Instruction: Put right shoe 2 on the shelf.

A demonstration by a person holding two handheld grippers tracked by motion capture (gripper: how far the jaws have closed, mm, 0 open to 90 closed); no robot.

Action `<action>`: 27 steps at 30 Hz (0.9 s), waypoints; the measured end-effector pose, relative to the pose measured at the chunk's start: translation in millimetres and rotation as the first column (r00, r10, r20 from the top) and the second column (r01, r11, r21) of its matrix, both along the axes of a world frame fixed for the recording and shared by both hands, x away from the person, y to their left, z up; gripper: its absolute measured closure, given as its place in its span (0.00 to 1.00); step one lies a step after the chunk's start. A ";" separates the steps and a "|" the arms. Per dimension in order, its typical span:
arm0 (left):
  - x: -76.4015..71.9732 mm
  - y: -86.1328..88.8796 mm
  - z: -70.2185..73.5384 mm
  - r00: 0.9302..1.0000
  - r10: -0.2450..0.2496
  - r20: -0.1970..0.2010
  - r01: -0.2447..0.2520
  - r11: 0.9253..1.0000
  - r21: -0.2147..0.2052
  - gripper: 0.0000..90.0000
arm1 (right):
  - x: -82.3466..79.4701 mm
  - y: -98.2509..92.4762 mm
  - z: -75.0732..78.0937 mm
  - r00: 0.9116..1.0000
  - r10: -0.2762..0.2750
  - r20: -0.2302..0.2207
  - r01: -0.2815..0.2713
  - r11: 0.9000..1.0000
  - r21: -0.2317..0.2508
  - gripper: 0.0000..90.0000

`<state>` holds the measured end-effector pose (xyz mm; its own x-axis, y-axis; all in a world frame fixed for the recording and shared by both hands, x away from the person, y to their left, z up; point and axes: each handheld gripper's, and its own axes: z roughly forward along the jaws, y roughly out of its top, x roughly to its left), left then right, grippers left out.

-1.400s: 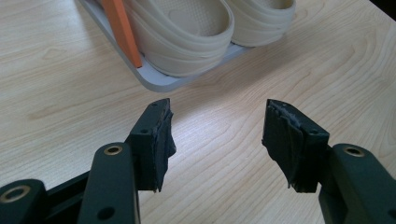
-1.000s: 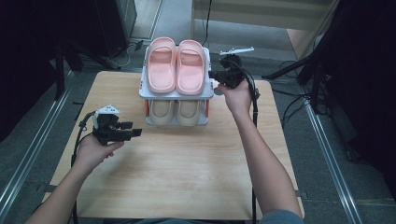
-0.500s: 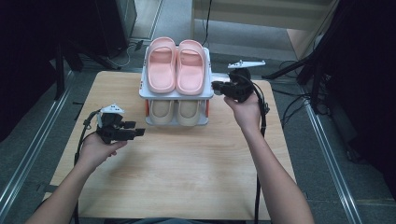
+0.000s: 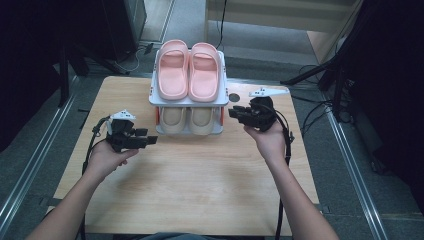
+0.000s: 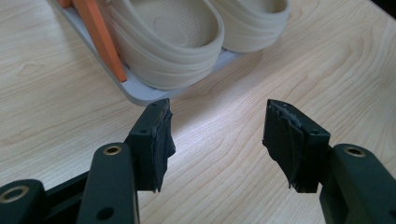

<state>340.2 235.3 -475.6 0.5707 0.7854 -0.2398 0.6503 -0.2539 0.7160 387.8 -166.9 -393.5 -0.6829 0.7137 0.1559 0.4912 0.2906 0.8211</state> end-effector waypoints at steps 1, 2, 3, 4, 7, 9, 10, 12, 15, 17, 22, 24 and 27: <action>0.7 -0.2 -0.1 1.000 0.000 0.003 0.000 1.000 0.000 0.46 | -1.7 -1.3 -2.0 1.000 0.003 0.000 -0.003 1.000 0.003 0.77; 1.4 -0.6 -0.3 1.000 0.000 -0.002 0.000 1.000 -0.004 0.46 | -3.9 -3.1 -4.7 1.000 0.007 0.000 -0.007 1.000 0.008 0.75; 2.4 -1.1 -0.6 1.000 0.001 -0.006 -0.001 1.000 -0.004 0.46 | -6.3 -4.3 -6.9 1.000 0.010 0.000 -0.010 1.000 0.010 0.72; 3.2 -2.0 -1.0 1.000 0.003 -0.010 -0.003 1.000 -0.006 0.46 | -8.8 -5.3 -9.0 1.000 0.013 0.001 -0.013 1.000 0.011 0.70; 4.7 -4.0 -0.2 1.000 -0.011 -0.018 0.011 1.000 -0.004 0.46 | -17.6 -8.2 -15.3 1.000 0.008 0.010 -0.008 1.000 0.000 0.66; 4.9 -6.5 0.3 1.000 -0.014 -0.011 0.014 1.000 -0.005 0.46 | -22.2 -9.9 -19.4 1.000 0.013 0.010 -0.013 1.000 0.000 0.64; 5.2 -7.1 0.3 1.000 -0.017 -0.011 0.017 1.000 -0.005 0.46 | -24.5 -10.9 -21.4 1.000 0.009 0.009 -0.009 1.000 -0.002 0.63; 5.7 -8.7 0.5 1.000 -0.025 -0.011 0.025 1.000 -0.003 0.46 | -29.3 -13.4 -25.3 1.000 0.011 0.009 -0.011 1.000 0.004 0.61; 6.1 -10.4 0.5 1.000 -0.028 -0.009 0.028 1.000 -0.006 0.46 | -36.0 -17.6 -31.1 0.999 0.014 0.030 -0.014 1.000 0.017 0.53; 6.2 -10.8 0.7 1.000 -0.029 -0.008 0.028 1.000 -0.007 0.46 | -40.5 -20.3 -34.8 1.000 0.002 0.031 -0.003 1.000 0.027 0.48; 6.5 -11.6 0.4 1.000 -0.028 -0.008 0.028 1.000 -0.006 0.45 | -45.5 -25.5 -45.5 1.000 -0.016 -0.002 0.016 0.998 0.063 0.43; 6.4 -11.4 0.7 1.000 -0.031 -0.005 0.031 1.000 -0.002 0.45 | -45.8 -28.2 -51.3 1.000 -0.011 -0.019 0.012 0.998 0.064 0.42; 6.7 -11.4 0.4 1.000 -0.028 -0.003 0.028 1.000 -0.004 0.45 | -48.0 -35.0 -59.1 0.999 -0.026 -0.019 0.027 0.998 0.050 0.43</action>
